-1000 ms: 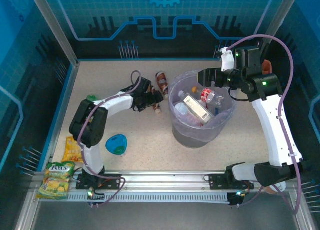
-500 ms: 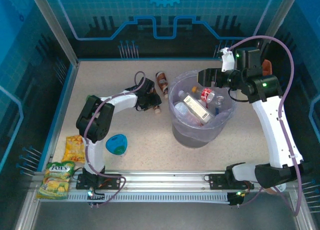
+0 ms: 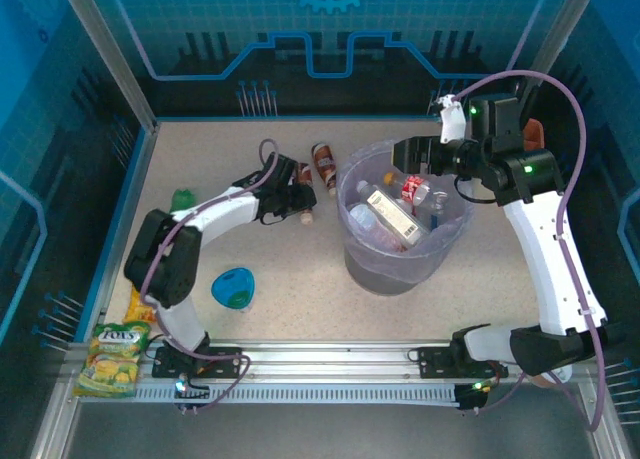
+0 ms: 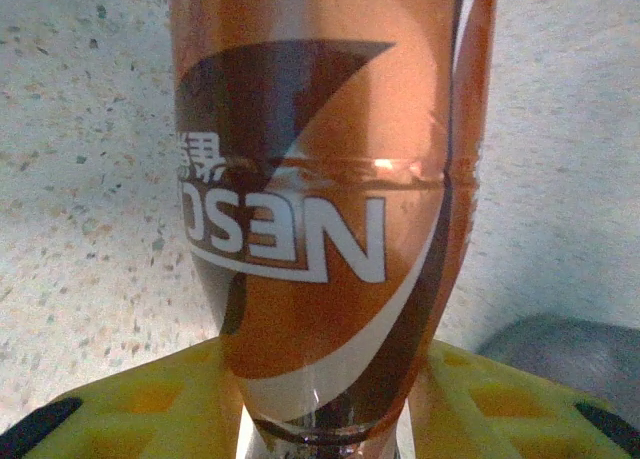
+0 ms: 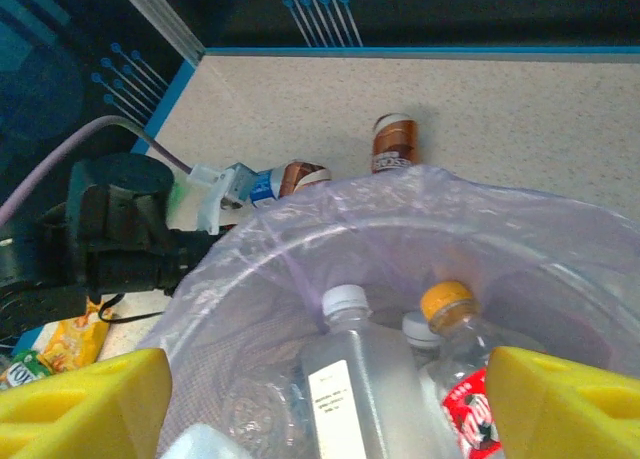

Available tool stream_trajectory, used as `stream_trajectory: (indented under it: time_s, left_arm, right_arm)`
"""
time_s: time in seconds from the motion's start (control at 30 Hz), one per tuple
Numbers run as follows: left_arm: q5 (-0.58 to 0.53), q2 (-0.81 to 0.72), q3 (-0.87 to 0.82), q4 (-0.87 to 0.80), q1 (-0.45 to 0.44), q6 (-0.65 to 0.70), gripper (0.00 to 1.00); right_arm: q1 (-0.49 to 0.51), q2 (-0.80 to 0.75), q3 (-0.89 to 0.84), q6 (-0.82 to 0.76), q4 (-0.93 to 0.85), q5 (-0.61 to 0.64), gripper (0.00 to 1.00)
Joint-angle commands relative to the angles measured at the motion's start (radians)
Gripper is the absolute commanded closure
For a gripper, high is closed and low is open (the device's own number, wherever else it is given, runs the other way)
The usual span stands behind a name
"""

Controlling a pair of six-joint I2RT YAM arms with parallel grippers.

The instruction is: Put the plastic bottles in the bin

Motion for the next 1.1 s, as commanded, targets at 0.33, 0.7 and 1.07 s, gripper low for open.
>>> stream_trajectory:
  time_s: [0.33, 0.7, 1.07]
  left_arm:
    - [0.15, -0.537, -0.143, 0.063, -0.011, 0.195, 0.66]
    - [0.226, -0.66, -0.132, 0.036, -0.026, 0.428, 0.66]
    - [0.273, -0.613, -0.101, 0.086, -0.035, 0.462, 0.66]
  right_arm:
    - [0.229, 0.22, 0.246, 0.104, 0.163, -0.08, 0.17]
    - [0.336, 0.538, 0.651, 0.059, -0.062, -0.138, 0.03]
    - [0.352, 0.617, 0.665, 0.078, -0.092, -0.217, 0.22]
